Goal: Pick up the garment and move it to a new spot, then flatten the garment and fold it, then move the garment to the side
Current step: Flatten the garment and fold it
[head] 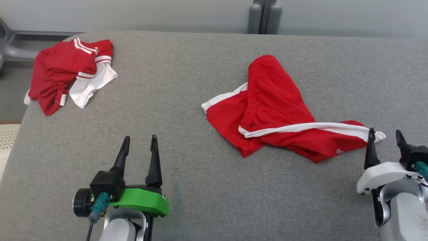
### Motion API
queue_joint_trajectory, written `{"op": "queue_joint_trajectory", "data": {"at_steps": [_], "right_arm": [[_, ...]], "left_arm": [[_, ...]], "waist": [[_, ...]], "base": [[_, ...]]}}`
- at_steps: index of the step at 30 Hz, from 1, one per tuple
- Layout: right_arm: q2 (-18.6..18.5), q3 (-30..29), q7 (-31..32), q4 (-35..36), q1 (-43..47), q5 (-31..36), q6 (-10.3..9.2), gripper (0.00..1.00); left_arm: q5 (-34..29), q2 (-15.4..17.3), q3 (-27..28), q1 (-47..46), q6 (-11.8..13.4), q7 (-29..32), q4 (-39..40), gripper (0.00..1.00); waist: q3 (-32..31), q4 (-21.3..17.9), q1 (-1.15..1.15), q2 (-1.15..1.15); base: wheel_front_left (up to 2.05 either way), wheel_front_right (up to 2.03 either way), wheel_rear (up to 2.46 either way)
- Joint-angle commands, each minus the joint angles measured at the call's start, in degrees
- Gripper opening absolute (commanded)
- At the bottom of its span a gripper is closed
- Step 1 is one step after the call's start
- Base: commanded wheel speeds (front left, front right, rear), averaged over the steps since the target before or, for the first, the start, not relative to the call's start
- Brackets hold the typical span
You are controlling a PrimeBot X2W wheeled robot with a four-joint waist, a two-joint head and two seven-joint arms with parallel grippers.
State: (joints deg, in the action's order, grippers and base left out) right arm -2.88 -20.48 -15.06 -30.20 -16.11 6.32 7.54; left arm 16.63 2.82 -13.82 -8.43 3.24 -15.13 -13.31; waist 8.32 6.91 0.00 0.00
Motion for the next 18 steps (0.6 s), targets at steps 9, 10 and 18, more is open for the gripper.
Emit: {"op": "queue_joint_trajectory", "data": {"at_steps": [9,10,18], "right_arm": [[0.0,7.5,-0.2,5.3,3.0,-3.6,-0.10,1.00],[0.0,8.7,-0.2,5.9,3.4,-4.3,-0.10,1.00],[-0.1,14.9,-0.2,9.2,7.7,-8.5,-0.10,1.00]], "left_arm": [[1.3,0.1,-2.7,0.5,0.5,0.0,-1.4,1.00],[1.5,0.1,-2.9,0.8,0.7,0.0,-1.6,1.00],[2.7,0.1,-3.6,3.3,0.9,0.0,-2.9,1.00]], "waist": [[-5.1,-1.2,0.00,0.00],[-5.5,-1.3,0.00,0.00],[-8.1,-1.1,0.00,0.00]], "base": [[0.00,0.00,0.00],[0.00,0.00,0.00],[0.00,0.00,0.00]]}}
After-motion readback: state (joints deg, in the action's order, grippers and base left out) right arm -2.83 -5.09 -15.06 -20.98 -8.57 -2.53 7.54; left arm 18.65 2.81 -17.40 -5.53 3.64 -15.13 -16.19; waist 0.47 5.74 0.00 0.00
